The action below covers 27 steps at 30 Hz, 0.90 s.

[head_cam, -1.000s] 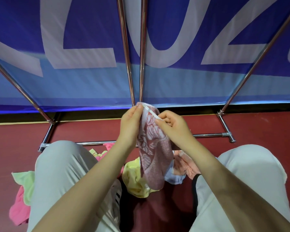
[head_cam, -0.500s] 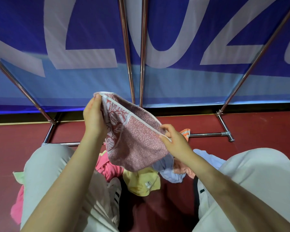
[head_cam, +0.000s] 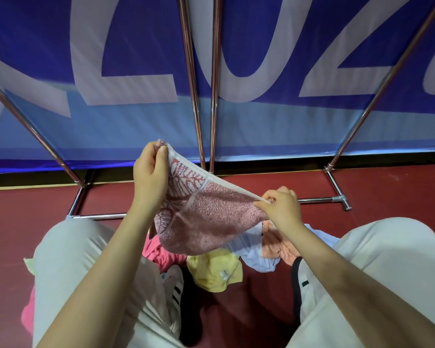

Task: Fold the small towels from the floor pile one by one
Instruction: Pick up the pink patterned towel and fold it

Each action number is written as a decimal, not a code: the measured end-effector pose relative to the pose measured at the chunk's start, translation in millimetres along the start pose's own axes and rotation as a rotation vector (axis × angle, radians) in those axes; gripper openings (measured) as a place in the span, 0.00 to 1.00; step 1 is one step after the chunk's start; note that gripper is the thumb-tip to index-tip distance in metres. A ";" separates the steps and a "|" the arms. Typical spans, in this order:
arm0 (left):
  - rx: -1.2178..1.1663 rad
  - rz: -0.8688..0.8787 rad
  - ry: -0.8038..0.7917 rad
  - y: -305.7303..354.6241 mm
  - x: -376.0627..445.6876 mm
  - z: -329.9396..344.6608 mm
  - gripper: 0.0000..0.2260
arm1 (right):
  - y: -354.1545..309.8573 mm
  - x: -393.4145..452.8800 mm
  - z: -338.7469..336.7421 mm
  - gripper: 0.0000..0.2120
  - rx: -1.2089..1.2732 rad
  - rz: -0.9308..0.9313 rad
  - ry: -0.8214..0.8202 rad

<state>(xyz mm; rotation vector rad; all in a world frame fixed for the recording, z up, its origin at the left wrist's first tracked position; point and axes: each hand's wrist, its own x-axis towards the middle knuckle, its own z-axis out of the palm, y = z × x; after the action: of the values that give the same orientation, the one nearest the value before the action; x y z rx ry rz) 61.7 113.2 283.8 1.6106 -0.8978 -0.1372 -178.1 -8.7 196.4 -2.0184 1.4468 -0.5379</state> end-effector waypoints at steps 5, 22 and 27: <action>-0.106 -0.096 0.030 -14.5 3.1 4.8 0.11 | 6.3 10.3 -2.9 0.12 0.099 0.111 -0.210; -0.236 -0.647 0.085 -88.9 -5.7 27.5 0.10 | -19.3 11.2 -62.9 0.05 0.858 0.081 -0.001; -0.074 -0.553 0.124 -102.3 -4.3 24.4 0.13 | -17.8 10.6 -58.4 0.06 0.821 0.094 -0.002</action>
<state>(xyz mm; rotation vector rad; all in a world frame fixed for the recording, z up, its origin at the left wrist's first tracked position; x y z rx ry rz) 93.2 93.9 185.2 1.7418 -0.3310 -0.4445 -198.8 -27.9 251.6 -1.2893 1.0551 -0.9053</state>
